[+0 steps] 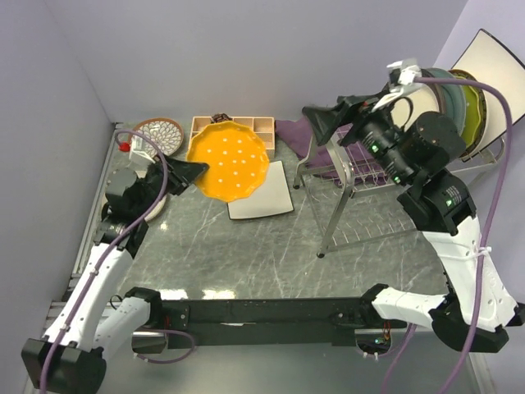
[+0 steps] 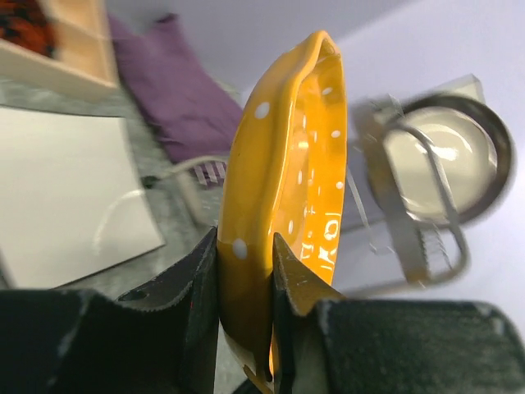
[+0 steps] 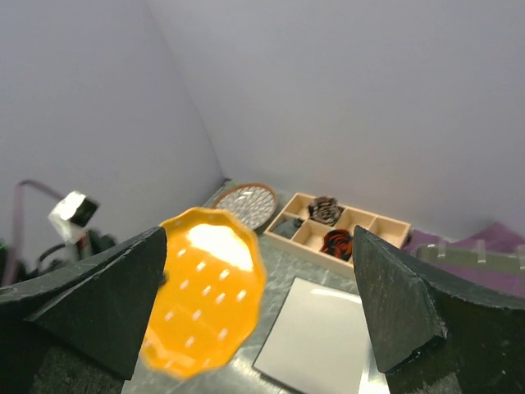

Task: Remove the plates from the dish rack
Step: Place the plate at the center of the board.

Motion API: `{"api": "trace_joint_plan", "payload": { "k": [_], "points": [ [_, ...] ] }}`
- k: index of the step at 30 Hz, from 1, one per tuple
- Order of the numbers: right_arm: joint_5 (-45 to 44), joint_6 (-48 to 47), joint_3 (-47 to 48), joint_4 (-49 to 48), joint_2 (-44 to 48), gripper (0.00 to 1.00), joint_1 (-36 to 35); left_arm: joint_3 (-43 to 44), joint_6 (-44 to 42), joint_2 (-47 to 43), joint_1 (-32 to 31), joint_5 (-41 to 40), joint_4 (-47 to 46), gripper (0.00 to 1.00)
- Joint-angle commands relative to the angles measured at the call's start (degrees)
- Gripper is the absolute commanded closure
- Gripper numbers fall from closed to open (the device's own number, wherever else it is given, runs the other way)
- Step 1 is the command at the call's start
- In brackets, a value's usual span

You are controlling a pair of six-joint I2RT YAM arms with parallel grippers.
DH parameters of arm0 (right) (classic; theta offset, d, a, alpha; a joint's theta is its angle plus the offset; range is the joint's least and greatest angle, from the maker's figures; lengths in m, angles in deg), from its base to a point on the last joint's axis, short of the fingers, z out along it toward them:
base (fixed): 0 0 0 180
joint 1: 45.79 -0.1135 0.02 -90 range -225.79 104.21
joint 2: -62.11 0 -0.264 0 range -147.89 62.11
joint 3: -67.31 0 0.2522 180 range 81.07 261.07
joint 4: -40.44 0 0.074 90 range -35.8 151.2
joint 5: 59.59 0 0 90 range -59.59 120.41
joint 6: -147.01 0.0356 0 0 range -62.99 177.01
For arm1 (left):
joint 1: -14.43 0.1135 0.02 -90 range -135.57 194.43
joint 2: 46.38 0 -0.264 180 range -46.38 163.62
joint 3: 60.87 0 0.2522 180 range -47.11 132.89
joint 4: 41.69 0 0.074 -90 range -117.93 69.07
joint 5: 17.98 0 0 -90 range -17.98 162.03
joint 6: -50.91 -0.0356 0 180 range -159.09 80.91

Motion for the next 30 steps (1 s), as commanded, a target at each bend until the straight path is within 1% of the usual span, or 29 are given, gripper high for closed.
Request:
{"api": "trace_joint_plan", "payload": {
  "k": [1,2,5,6,8,11,15,18,27,30],
  "points": [
    [-9.73,-3.85,2.34,3.4,0.2,0.0,-6.63,-1.42,2.25,0.96,7.44,0.95,-2.58,0.99],
    [-9.83,-3.94,1.64,3.58,0.63,0.0,-8.12,-2.4,2.52,1.23,8.76,0.25,-2.41,0.99],
    [-9.48,-3.33,-4.59,1.4,3.96,0.0,-9.98,-6.09,2.17,2.28,15.34,-2.56,-1.44,0.99],
    [-9.48,-3.33,-8.09,-0.09,4.93,0.0,-11.38,-7.06,2.26,2.89,16.15,-3.44,-1.96,0.99],
    [-10.0,-3.24,-11.09,-1.07,6.87,0.0,-12.61,-10.13,2.87,3.86,17.82,-3.89,-4.42,0.99],
    [-10.62,-2.98,-15.14,-2.21,8.63,0.0,-14.99,-13.65,3.92,7.11,18.0,-4.33,-8.54,0.99],
    [-10.97,-3.15,-19.62,-5.19,10.83,0.0,-17.01,-16.91,5.16,14.3,18.09,-3.28,-14.7,0.99],
    [-11.67,-3.33,-21.12,-6.69,11.88,0.0,-17.54,-17.26,5.42,18.7,18.09,-3.71,-16.63,0.99],
    [-11.76,-4.47,-21.39,-6.35,15.31,0.0,-17.63,-18.31,5.77,24.78,18.09,-10.21,-18.4,0.99],
    [-12.11,-4.56,-22.27,-7.13,17.24,0.0,-17.63,-19.46,6.47,27.58,18.09,-10.83,-19.98,0.99]
  ]
}}
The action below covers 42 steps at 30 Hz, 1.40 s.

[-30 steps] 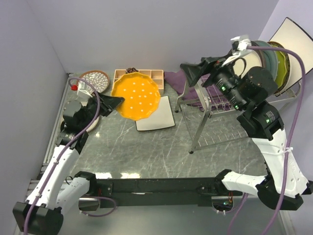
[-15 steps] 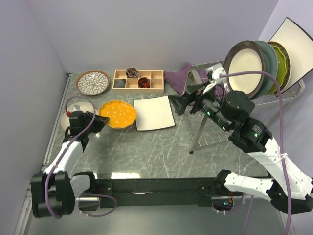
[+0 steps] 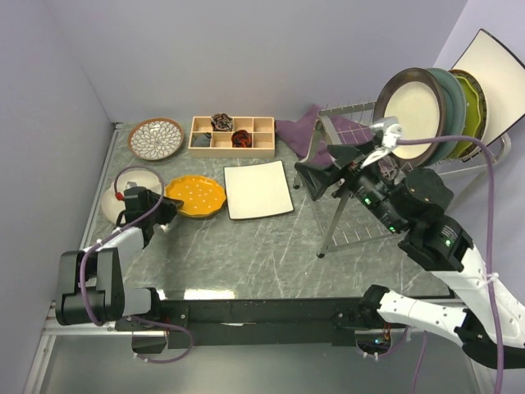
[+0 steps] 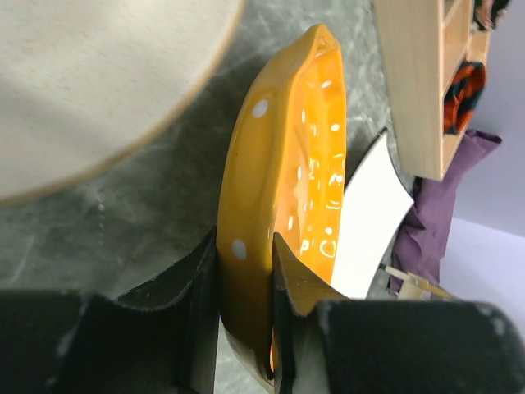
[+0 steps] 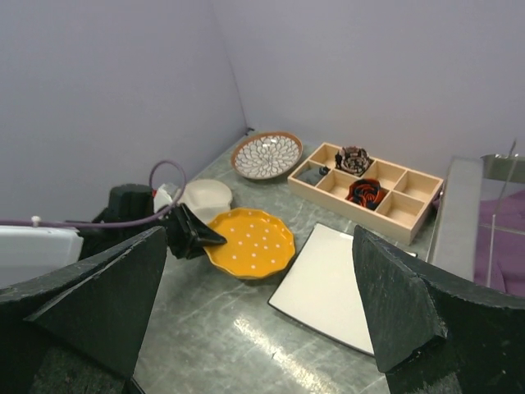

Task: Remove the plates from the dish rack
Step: Place the plate at the center of the board.

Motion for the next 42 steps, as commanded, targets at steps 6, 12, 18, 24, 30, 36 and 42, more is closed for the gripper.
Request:
{"api": "trace_joint_plan", "payload": {
  "k": [6,12,18,24,30,36,42],
  "points": [
    [-1.69,-1.85,-0.68,-3.6,3.29,0.0,-0.34,-0.58,3.73,6.13,0.45,-1.81,-12.98,0.99],
    [-1.08,-2.12,-0.76,-3.68,3.37,0.0,-0.34,-1.28,3.2,7.81,3.35,-2.43,-12.98,0.99],
    [-1.25,-2.21,-1.12,-4.21,3.81,0.0,-0.34,-1.46,2.23,8.68,5.02,-0.94,-14.02,0.99],
    [-1.25,-2.56,-0.85,-3.86,2.85,0.0,-0.34,-2.16,1.79,9.39,4.67,3.01,-17.81,0.99],
    [-1.08,-2.65,-0.94,-4.04,2.84,0.0,-0.34,-0.58,0.21,10.09,0.81,1.1,-15.62,0.97],
    [-1.43,-2.82,-1.2,-4.12,3.37,0.0,-0.34,-0.05,0.56,12.11,-0.25,0.74,-14.56,0.75],
    [-1.43,-3.08,-1.47,-4.39,3.64,0.0,-0.34,0.3,-0.31,11.32,-1.13,-2.16,-11.58,0.44]
  ]
}}
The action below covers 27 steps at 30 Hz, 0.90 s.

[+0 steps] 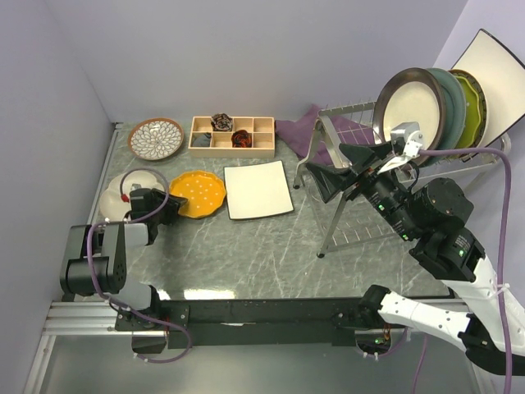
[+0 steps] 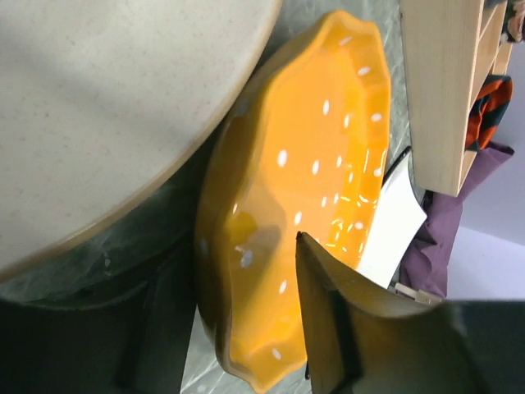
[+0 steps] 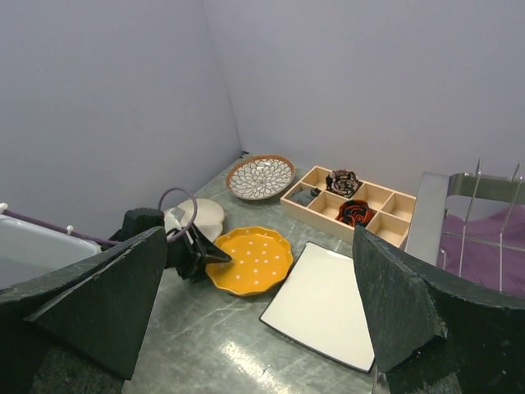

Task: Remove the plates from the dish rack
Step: Place the plate at the center of the board.

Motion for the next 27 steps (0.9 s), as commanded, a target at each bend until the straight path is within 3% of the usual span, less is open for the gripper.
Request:
{"api": "trace_joint_plan", "payload": {
  "k": [1,12,25,27],
  "points": [
    [-0.42,-0.83,-0.35,-2.62,0.4,0.0,-0.34,1.5,-1.58,-0.7,-1.17,-2.29,2.24,0.42],
    [-0.07,-0.92,-0.18,-2.09,0.67,0.0,-0.43,1.86,-2.29,-5.53,-3.28,-13.97,11.73,0.23],
    [-0.24,-0.75,-0.18,-1.83,0.58,0.0,-0.34,8.97,-4.83,-8.68,-4.07,-16.71,17.1,0.24],
    [-1.56,-0.31,1.22,-0.86,-0.74,0.0,-0.34,9.76,-5.98,-10.88,-6.96,-18.64,19.98,0.23]
  ]
}}
